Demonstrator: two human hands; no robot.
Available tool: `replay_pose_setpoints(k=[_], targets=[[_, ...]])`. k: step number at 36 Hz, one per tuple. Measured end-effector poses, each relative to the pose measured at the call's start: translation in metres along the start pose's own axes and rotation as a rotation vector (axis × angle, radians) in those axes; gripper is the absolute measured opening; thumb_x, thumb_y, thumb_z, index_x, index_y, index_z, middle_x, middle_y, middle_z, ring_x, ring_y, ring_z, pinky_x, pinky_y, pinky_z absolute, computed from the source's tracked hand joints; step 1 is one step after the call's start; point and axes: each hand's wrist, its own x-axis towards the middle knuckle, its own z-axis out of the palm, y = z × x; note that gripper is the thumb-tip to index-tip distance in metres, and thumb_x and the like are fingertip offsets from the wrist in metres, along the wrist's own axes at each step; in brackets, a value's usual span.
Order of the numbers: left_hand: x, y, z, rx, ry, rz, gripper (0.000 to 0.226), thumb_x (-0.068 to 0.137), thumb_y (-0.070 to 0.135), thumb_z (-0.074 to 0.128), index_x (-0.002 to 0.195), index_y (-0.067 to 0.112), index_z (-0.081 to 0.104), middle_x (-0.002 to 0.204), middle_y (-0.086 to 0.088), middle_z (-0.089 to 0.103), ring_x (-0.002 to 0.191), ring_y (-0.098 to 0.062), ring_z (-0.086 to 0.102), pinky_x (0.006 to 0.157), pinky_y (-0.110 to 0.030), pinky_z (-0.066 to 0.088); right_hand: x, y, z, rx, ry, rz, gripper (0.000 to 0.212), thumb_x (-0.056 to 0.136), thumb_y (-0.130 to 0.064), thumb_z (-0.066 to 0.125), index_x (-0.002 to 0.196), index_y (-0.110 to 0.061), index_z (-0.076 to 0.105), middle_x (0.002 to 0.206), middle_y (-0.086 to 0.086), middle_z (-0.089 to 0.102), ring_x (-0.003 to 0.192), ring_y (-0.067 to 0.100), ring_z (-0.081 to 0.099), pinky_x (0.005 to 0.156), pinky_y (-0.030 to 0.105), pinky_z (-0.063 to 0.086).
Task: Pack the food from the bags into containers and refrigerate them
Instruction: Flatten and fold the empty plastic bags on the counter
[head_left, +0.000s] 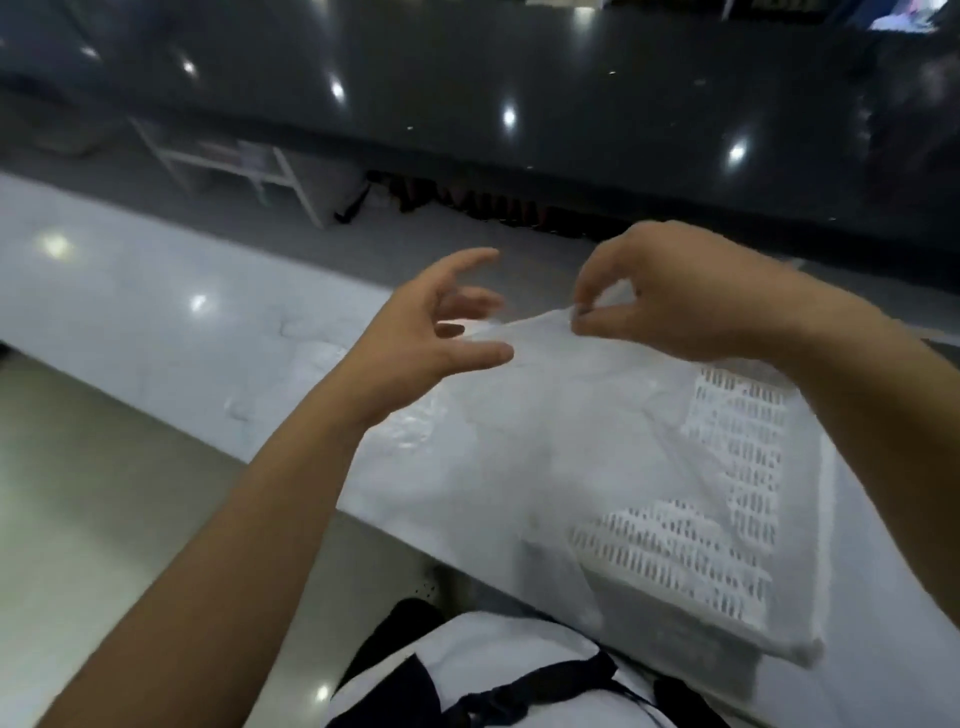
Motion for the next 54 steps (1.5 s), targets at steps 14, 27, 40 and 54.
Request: replay_pose_setpoints(k=[14,27,40,54], targets=[[-0.065,-0.126,-0.094,-0.34,0.046,-0.3,0.041,0.087,0.007,0.076,0.123,0.026,0.07,0.104,-0.013,0.078,0.106,-0.023,0.073,0.087,-0.023,0.055,0.123,-0.045,0.055,0.666,0.047,0.169,0.01,0.078,-0.028,0.083,0.076,-0.019,0.081,0.067,-0.004,0.073,0.062,-0.001,0.063,0.061,0.017,0.048],[0.067,-0.151,-0.247,0.408,-0.075,-0.424,0.033,0.08,0.019,0.084,0.107,0.032,0.071,0.096,0.005,0.075,0.092,-0.012,0.068,0.073,-0.027,0.046,0.141,-0.069,0.177,0.919,-0.086,0.792,0.004,0.085,-0.01,0.072,0.081,-0.009,0.072,0.078,0.004,0.072,0.061,0.016,0.064,0.058,0.024,0.051],[0.108,-0.187,-0.182,0.962,-0.007,-0.038,0.057,0.092,0.015,0.058,0.148,0.021,0.046,0.15,-0.009,0.049,0.14,-0.032,0.04,0.117,-0.045,0.027,0.141,-0.112,0.276,0.724,0.264,1.05,0.013,0.088,-0.024,0.064,0.086,-0.012,0.067,0.086,-0.001,0.068,0.071,0.02,0.063,0.065,0.032,0.049],[0.017,-0.262,-0.12,0.843,-0.121,-0.107,0.058,0.107,0.042,0.019,0.162,0.026,0.011,0.171,-0.003,0.0,0.157,-0.025,-0.005,0.126,-0.046,-0.002,0.194,-0.125,0.336,-0.095,0.081,0.58,0.062,0.105,-0.045,0.017,0.16,-0.021,0.002,0.169,0.0,-0.007,0.154,0.018,-0.013,0.122,0.045,-0.011]])
